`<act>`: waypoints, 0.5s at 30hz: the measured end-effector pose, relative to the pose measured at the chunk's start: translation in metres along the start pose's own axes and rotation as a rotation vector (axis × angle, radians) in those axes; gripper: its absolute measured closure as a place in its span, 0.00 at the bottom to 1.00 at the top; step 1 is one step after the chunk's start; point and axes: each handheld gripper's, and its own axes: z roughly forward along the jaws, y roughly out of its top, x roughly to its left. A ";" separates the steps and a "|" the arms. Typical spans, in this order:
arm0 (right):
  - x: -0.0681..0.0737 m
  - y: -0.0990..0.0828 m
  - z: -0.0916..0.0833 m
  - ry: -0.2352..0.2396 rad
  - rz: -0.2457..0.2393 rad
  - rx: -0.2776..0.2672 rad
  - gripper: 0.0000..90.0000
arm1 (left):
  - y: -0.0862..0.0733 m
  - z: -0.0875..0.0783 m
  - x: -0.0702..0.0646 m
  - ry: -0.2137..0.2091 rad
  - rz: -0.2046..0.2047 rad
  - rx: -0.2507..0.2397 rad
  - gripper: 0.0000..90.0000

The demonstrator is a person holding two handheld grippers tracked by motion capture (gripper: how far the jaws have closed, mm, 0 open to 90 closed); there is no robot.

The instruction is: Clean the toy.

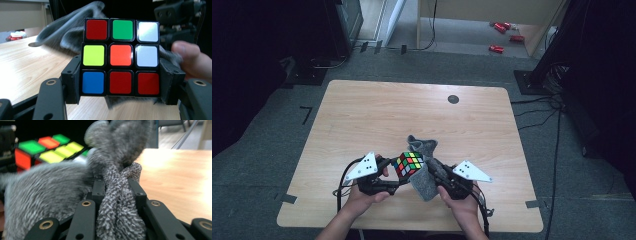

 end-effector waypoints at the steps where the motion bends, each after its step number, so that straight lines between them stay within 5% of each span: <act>1: 0.003 -0.002 0.002 0.009 0.005 0.004 0.81 | 0.000 0.000 0.000 0.001 -0.003 -0.004 0.38; 10: 0.015 -0.018 0.017 0.080 -0.007 0.113 0.81 | 0.001 -0.006 0.005 0.029 -0.029 -0.023 0.38; 15: 0.000 -0.004 0.002 0.032 0.048 0.002 0.81 | 0.000 -0.006 0.007 0.031 -0.028 -0.013 0.38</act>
